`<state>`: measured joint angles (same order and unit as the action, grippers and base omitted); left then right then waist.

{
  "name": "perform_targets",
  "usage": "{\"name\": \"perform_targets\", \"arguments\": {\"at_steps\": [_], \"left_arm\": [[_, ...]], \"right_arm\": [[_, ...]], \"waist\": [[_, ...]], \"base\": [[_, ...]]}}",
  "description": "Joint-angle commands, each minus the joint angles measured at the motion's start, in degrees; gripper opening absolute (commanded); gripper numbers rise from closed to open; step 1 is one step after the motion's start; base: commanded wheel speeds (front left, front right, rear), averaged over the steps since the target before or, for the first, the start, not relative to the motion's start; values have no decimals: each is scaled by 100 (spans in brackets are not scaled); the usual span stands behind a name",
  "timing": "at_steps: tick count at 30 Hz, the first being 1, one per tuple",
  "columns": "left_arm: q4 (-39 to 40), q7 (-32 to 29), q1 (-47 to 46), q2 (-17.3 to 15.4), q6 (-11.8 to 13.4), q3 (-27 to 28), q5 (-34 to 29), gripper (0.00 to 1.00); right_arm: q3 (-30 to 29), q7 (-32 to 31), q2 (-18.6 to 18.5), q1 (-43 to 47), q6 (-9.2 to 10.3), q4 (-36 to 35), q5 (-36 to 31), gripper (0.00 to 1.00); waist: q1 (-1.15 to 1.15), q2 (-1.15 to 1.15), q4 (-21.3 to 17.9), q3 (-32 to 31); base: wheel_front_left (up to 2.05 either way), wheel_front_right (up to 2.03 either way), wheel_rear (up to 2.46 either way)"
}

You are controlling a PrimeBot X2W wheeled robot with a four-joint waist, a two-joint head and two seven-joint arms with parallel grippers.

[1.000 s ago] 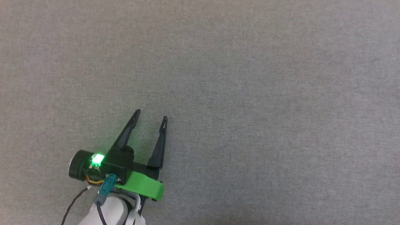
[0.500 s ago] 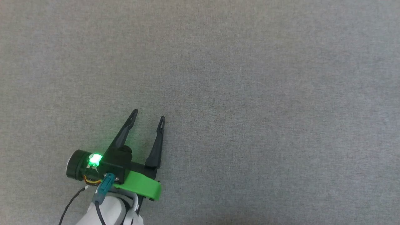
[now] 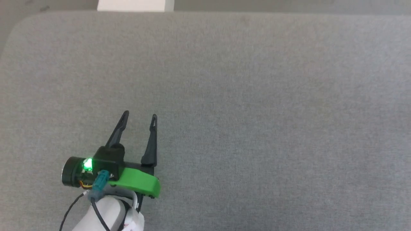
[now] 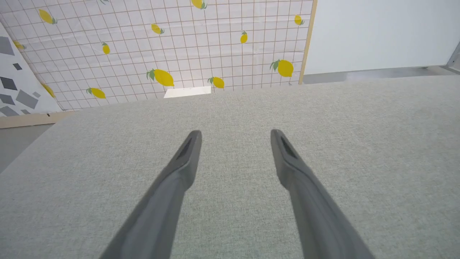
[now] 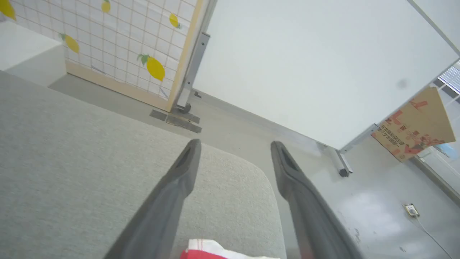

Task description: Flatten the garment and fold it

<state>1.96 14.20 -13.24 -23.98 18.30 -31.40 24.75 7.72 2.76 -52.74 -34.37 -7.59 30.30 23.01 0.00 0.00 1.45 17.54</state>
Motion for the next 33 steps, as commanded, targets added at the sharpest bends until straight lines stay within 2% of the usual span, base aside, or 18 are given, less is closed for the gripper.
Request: {"name": "perform_targets", "arguments": {"at_steps": [1,9,18,24,33], "left_arm": [[-22,-17,1,-46,49,42,61,100],[21,-147,249,-252,102,96,148,100],[141,-382,614,-450,265,79,183,100],[77,-447,783,-500,367,39,168,100],[-73,-331,995,-457,441,-140,45,100]], "right_arm": [[-76,138,186,-10,10,-101,112,100],[-583,716,1266,811,10,-1095,248,100],[-1259,565,2812,2353,10,-2389,-246,100],[-1287,671,3462,3298,10,-2883,-716,100],[-1435,742,4285,4052,10,-3058,-1214,100]], "waist": [[0,0,0,-478],[0,0,-35,-948],[0,0,-51,-1292],[0,0,-1,-1434],[0,0,37,-1573]], "base": [[0,0,0],[0,0,0],[0,0,0],[0,0,0],[0,0,0]]}}
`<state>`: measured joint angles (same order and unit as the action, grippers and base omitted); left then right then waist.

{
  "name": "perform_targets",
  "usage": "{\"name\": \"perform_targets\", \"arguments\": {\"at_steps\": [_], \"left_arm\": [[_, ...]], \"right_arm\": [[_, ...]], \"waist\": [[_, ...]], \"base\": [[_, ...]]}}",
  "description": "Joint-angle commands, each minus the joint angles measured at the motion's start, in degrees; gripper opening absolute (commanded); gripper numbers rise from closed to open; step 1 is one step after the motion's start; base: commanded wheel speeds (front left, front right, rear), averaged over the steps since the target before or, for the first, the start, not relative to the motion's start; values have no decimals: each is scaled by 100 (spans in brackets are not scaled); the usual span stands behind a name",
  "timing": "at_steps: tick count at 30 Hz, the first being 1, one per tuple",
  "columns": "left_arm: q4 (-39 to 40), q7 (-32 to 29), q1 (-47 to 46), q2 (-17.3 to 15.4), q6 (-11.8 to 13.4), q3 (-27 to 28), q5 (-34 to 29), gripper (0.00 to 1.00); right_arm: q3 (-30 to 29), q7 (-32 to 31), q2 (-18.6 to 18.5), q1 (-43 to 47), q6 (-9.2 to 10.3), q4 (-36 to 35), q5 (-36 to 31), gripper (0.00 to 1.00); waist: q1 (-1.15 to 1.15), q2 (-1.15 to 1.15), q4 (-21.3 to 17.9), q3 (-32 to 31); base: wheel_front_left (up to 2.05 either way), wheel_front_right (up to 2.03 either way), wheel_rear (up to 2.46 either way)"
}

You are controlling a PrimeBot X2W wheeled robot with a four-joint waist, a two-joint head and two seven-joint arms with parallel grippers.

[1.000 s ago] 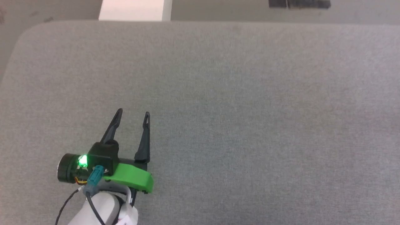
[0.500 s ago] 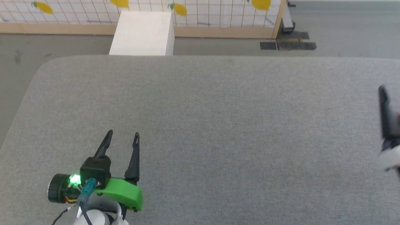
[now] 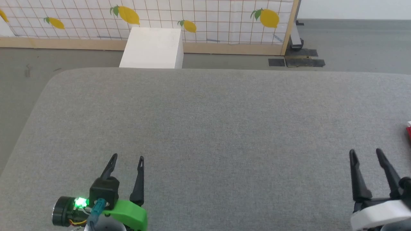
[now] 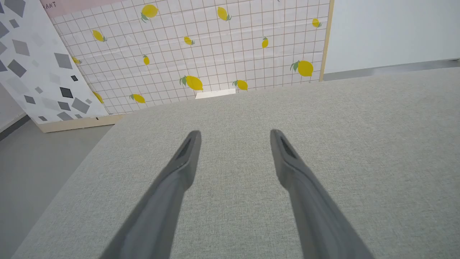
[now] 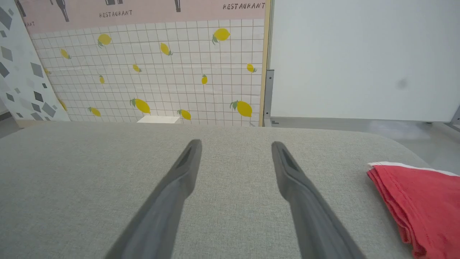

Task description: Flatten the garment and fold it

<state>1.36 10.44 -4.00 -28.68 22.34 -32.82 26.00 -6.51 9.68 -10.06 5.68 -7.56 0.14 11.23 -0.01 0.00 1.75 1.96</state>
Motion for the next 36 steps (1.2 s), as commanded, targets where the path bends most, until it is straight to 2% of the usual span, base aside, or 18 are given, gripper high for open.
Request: {"name": "perform_targets", "arguments": {"at_steps": [1,8,29,30,36], "left_arm": [[-19,67,80,20,42,-6,-90,100],[-20,220,96,37,29,-48,-176,100],[-92,240,56,70,11,-96,-99,100],[-87,225,42,52,14,-107,-125,0],[-87,200,48,97,-27,-53,-176,0]], "right_arm": [[-15,61,62,89,8,-55,-76,100],[-22,73,210,212,8,-123,-225,100],[-49,37,350,182,8,-151,-265,100],[-49,41,332,152,0,-119,-214,0],[-36,22,335,138,-1,-112,-229,0]], "waist": [[1,0,9,-24],[1,0,13,-47],[1,0,39,-68],[1,0,40,-68],[1,0,36,-72]], "base": [[0,0,0],[0,0,0],[0,0,0],[0,0,0],[0,0,0]]}}
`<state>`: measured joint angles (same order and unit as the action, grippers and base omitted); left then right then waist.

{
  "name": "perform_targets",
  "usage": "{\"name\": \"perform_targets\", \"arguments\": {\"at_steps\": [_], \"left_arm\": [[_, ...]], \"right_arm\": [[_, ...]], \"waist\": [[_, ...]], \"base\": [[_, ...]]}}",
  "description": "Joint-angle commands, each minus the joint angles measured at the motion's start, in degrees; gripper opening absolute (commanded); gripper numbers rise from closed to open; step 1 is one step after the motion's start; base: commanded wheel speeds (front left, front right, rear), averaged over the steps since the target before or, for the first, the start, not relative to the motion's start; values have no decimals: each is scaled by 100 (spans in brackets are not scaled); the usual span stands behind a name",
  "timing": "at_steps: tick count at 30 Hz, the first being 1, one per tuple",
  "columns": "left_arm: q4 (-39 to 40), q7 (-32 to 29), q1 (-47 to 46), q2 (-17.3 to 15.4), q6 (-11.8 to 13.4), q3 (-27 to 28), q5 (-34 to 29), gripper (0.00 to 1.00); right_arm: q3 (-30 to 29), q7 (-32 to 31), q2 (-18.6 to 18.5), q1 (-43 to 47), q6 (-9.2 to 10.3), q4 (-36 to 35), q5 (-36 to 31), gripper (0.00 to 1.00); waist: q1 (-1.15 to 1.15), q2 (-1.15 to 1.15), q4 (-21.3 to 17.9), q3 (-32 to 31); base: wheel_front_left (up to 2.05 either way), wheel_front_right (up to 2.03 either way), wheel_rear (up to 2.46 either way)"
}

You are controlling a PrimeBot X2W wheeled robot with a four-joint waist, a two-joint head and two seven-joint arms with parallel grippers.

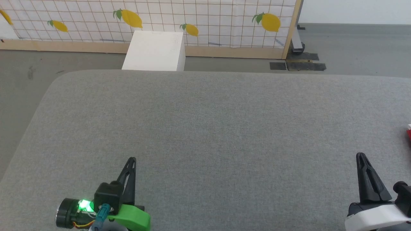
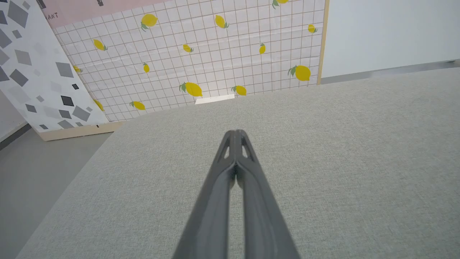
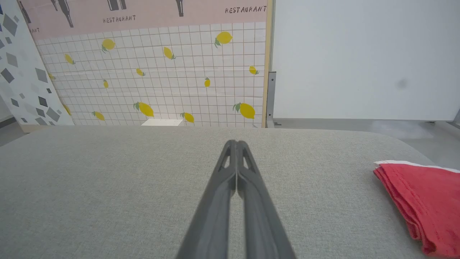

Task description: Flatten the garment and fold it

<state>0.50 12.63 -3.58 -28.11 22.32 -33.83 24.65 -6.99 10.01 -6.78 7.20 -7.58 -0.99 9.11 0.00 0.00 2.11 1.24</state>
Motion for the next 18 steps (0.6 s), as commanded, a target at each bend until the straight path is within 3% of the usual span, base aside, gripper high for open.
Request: {"name": "perform_targets", "arguments": {"at_steps": [1,18], "left_arm": [[-1,-30,10,62,-45,78,-63,0],[-8,-201,58,402,-347,535,-395,0]], "right_arm": [[18,-20,11,-20,0,2,-25,0],[112,-156,63,-116,1,15,-147,0]], "waist": [[0,0,-3,-1],[0,0,-32,-18]], "base": [[0,0,0],[0,0,0]]}}
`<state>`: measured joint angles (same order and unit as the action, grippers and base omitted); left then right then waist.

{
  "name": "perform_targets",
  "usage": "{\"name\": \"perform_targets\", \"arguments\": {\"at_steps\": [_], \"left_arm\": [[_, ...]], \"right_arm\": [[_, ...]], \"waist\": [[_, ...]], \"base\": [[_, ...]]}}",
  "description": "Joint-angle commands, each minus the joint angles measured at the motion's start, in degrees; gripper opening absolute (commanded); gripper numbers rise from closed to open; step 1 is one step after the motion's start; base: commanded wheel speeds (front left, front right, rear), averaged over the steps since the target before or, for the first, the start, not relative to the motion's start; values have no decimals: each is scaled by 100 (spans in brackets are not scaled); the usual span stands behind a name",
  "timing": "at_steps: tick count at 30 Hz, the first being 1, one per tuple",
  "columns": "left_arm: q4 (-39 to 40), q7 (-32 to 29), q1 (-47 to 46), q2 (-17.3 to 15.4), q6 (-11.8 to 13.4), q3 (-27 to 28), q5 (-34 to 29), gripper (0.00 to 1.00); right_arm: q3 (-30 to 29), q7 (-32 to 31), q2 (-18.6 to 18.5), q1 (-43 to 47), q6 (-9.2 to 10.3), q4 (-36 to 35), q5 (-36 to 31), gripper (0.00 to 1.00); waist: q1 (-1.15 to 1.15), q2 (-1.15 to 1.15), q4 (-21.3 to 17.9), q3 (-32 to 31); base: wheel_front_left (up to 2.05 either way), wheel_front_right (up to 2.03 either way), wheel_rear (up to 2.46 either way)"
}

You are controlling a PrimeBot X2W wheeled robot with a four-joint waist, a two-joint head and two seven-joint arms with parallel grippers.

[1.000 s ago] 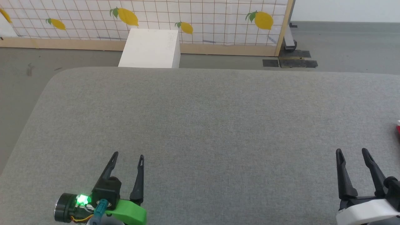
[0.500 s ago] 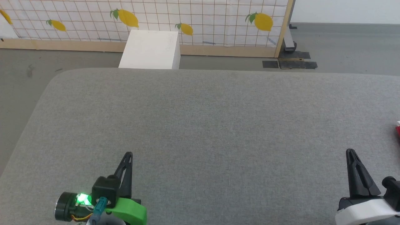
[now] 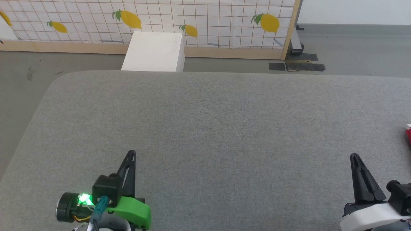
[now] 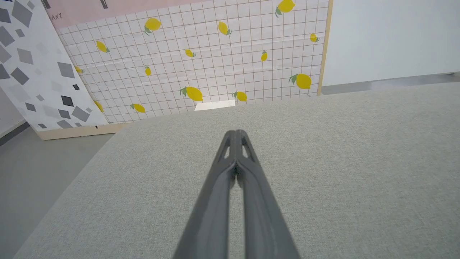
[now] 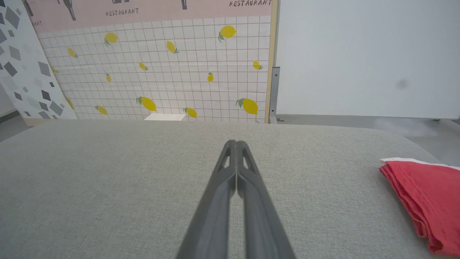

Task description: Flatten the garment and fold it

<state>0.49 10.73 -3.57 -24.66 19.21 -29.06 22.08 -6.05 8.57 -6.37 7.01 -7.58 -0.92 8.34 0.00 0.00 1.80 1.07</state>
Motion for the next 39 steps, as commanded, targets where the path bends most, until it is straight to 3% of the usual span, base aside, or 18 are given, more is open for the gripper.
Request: {"name": "perform_targets", "arguments": {"at_steps": [1,39], "left_arm": [[-7,-22,59,80,-56,88,-160,0],[-22,-401,167,836,-728,1104,-898,0]], "right_arm": [[24,-20,25,-104,1,8,-78,0],[233,-322,142,-319,4,38,-351,0]], "waist": [[0,0,-2,-2],[0,0,-66,-39]], "base": [[0,0,0],[0,0,0]]}}
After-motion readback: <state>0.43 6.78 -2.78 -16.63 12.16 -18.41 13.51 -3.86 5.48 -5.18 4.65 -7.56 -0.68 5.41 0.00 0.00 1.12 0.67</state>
